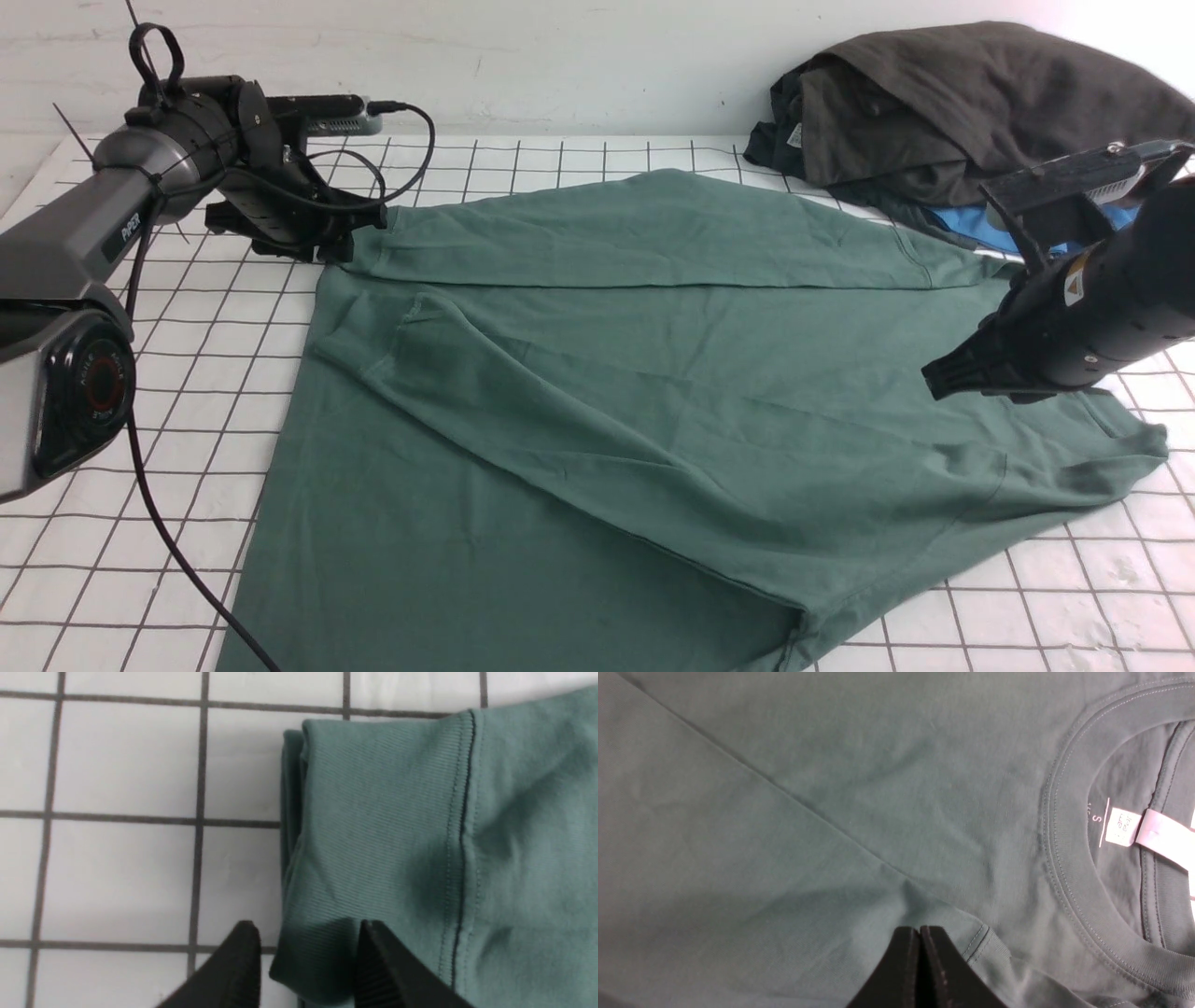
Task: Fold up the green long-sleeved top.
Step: Use the left arm to clamp the cuff farthest from it, then use the left arm to drag and drop the cuff onto the cuff closest to the left arm, then use both arms simultaneously to clamp the lower edge of the clothing fabric, then use both arms to drag the lower edge of the fabric forward and fold it over the upper edge
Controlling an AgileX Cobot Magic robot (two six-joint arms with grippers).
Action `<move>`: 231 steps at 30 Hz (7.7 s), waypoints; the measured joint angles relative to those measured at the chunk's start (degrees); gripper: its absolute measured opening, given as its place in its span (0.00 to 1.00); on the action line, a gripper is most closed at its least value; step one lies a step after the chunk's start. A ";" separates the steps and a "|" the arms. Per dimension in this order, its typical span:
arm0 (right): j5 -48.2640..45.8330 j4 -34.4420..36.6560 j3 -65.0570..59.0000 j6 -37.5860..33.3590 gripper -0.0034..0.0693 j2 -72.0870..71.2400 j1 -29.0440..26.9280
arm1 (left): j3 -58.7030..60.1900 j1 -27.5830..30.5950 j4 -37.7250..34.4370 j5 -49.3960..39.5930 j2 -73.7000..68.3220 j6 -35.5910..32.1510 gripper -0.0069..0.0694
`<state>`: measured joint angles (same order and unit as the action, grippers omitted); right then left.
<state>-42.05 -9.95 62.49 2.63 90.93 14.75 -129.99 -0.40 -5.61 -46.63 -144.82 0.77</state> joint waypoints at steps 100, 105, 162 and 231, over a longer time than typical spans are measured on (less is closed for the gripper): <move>-10.03 13.71 -15.06 -54.09 0.24 -16.70 5.61 | 93.65 -31.72 24.41 1.86 72.76 -13.99 0.09; 5.57 -2.76 -25.23 -52.69 0.49 -9.74 5.61 | 93.65 -31.72 24.33 1.86 72.84 -13.06 0.09; 15.58 -51.25 18.42 9.21 0.04 23.80 -4.47 | 34.21 -13.63 32.49 -1.20 28.92 1.49 0.11; 24.38 -15.84 36.46 -9.17 0.12 37.57 -4.47 | 12.88 -5.24 17.56 10.97 12.10 2.12 0.20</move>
<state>-17.67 -25.80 98.94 -6.55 128.49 10.27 -117.11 -5.64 11.95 -35.66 -132.71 2.89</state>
